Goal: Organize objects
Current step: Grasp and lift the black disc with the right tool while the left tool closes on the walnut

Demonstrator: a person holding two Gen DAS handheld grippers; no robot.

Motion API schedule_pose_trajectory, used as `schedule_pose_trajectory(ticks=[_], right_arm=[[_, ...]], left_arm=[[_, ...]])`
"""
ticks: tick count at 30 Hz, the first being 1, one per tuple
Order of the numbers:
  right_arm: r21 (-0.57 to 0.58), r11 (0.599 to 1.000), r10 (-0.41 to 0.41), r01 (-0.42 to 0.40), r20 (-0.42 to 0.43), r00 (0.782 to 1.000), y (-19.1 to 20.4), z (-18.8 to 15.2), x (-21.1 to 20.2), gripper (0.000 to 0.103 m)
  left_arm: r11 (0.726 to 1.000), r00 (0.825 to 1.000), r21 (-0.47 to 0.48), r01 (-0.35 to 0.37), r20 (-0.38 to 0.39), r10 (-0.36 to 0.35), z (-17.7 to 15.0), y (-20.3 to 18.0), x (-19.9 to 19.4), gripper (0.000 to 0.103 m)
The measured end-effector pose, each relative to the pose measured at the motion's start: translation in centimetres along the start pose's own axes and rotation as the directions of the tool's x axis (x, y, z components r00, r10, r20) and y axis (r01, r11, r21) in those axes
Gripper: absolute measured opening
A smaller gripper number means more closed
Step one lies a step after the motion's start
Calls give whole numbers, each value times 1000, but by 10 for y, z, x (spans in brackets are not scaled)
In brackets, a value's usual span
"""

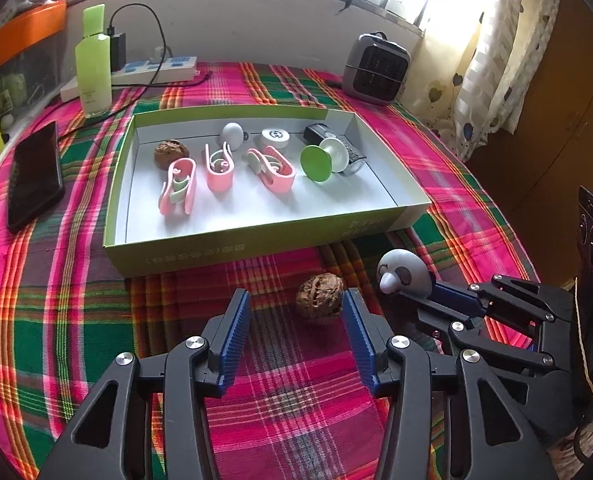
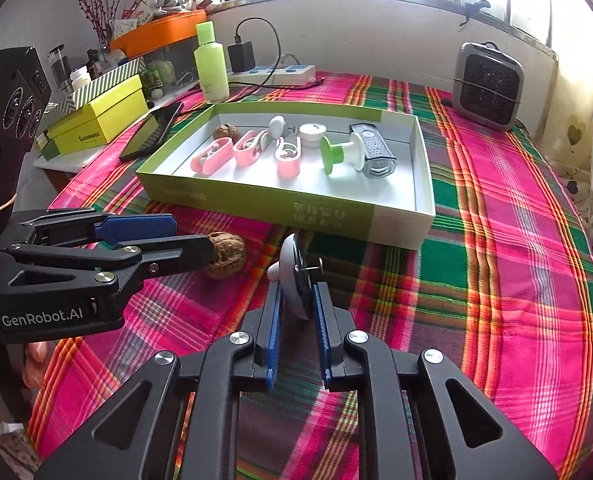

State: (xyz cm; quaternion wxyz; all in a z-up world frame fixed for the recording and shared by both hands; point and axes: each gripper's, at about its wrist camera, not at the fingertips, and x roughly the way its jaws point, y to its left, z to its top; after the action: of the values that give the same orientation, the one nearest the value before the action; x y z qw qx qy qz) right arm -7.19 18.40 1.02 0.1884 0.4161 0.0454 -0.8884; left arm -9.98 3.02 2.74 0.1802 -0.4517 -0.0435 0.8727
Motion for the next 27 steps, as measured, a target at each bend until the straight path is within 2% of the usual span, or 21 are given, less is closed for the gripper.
schedule_pose_trajectory(ticks=[14, 20, 27], right_arm=[[75, 996, 39, -40, 12, 999, -20, -3, -3, 13], [97, 994, 44, -45, 5, 999, -25, -2, -1, 13], [141, 989, 42, -42, 2, 999, -32, 4, 6, 21]], left_arm=[[1000, 999, 8, -19, -29, 19, 0, -8, 18, 47], [1000, 999, -4, -31, -19, 31, 2, -7, 20, 42], [999, 999, -3, -32, -19, 32, 3, -7, 21, 42]])
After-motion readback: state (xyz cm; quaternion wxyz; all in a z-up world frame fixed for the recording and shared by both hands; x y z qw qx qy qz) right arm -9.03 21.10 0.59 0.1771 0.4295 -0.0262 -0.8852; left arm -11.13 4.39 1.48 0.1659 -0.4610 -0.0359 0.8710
